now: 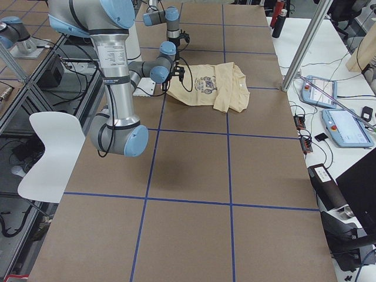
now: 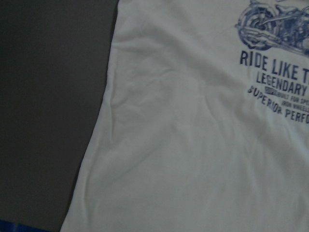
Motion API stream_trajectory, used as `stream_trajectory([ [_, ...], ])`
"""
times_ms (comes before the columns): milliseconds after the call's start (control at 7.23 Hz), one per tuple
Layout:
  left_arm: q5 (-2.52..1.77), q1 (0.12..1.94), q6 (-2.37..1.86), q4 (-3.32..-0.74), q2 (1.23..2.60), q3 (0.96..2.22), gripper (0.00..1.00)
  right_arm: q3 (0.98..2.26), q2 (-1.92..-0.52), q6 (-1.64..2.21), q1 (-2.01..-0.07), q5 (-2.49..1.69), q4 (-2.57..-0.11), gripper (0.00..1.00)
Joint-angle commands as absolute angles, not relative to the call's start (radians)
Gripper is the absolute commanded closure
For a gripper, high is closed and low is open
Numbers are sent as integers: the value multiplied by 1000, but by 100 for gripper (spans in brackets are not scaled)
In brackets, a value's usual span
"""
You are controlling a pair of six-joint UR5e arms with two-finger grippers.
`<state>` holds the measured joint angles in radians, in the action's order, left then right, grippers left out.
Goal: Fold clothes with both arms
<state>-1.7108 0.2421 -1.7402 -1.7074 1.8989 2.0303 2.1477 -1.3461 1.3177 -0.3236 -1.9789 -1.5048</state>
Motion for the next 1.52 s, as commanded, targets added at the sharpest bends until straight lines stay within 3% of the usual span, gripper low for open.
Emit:
stream_trajectory([
  [0, -1710, 213, -1744, -1704, 1856, 2028, 18, 2149, -1345, 1318, -327, -1979, -1505, 100],
  [830, -1710, 144, -1750, -1703, 1832, 2023, 19, 2149, -1344, 1316, -350, -1985, -1505, 100],
  [1383, -1712, 141, -1749, -1704, 1835, 2019, 28, 2151, -1345, 1316, -386, -2035, -1503, 100],
])
